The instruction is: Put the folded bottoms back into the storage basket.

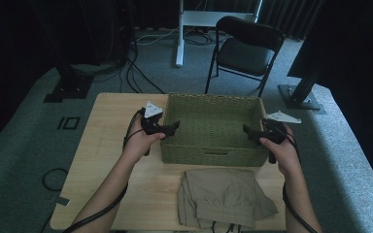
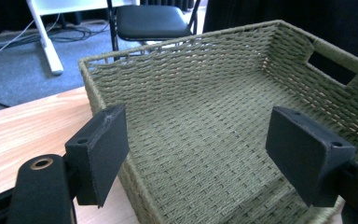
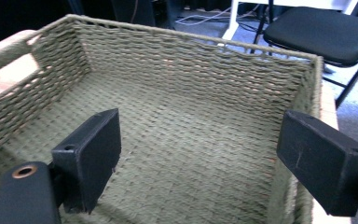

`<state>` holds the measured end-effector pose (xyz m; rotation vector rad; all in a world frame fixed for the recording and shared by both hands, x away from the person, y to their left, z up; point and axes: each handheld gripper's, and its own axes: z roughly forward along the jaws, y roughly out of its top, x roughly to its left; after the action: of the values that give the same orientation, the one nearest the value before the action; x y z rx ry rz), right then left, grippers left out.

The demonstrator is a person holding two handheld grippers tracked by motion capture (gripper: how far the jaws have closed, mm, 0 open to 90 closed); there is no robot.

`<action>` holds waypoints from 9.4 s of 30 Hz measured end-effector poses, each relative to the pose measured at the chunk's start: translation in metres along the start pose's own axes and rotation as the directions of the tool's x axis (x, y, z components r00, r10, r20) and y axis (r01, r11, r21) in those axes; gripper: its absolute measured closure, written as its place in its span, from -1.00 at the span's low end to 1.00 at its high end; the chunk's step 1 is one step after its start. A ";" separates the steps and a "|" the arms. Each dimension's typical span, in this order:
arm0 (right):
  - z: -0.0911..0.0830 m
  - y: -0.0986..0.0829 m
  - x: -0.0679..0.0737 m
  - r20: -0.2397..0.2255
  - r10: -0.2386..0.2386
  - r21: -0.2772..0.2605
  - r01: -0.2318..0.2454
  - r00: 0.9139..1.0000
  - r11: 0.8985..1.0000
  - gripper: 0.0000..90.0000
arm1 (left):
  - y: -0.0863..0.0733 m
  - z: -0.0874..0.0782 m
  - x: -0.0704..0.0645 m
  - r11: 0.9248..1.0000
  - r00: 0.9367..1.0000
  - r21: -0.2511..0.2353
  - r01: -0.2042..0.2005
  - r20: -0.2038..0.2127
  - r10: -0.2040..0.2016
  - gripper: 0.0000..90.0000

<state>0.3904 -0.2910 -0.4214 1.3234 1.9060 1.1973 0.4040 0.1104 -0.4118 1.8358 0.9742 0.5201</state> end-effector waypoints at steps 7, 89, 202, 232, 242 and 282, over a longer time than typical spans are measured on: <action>-0.009 -0.006 0.011 -0.018 -0.024 -0.006 0.024 1.000 1.000 -0.70 | -0.005 -0.010 -0.010 0.999 0.998 0.001 -0.049 0.027 0.049 -0.51; -0.030 -0.163 0.027 -0.066 -0.001 0.183 0.014 0.998 0.983 -0.70 | -0.150 0.018 -0.102 0.965 0.982 0.253 -0.072 0.185 0.025 -0.55; -0.092 0.068 0.037 -0.291 -0.047 -0.181 -0.007 0.956 0.983 0.83 | 0.082 -0.048 -0.069 0.969 0.940 -0.218 -0.117 0.292 0.179 0.81; 0.008 0.093 0.000 -0.239 0.080 -0.099 -0.106 0.968 0.989 0.82 | 0.084 0.042 -0.018 0.987 0.977 -0.162 -0.012 0.208 0.046 0.80; 0.056 0.044 -0.011 -0.195 0.131 0.021 -0.129 0.972 0.991 0.82 | 0.039 0.083 -0.012 0.999 0.981 -0.039 0.035 0.194 -0.027 0.80; 0.144 0.001 -0.025 -0.011 0.170 0.271 -0.161 0.985 0.949 0.73 | 0.000 0.157 0.009 0.978 0.992 0.196 0.074 0.083 -0.092 0.64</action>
<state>0.5159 -0.2616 -0.4896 1.6440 2.0730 1.0708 0.5191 0.0310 -0.4834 1.9627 1.0641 0.2959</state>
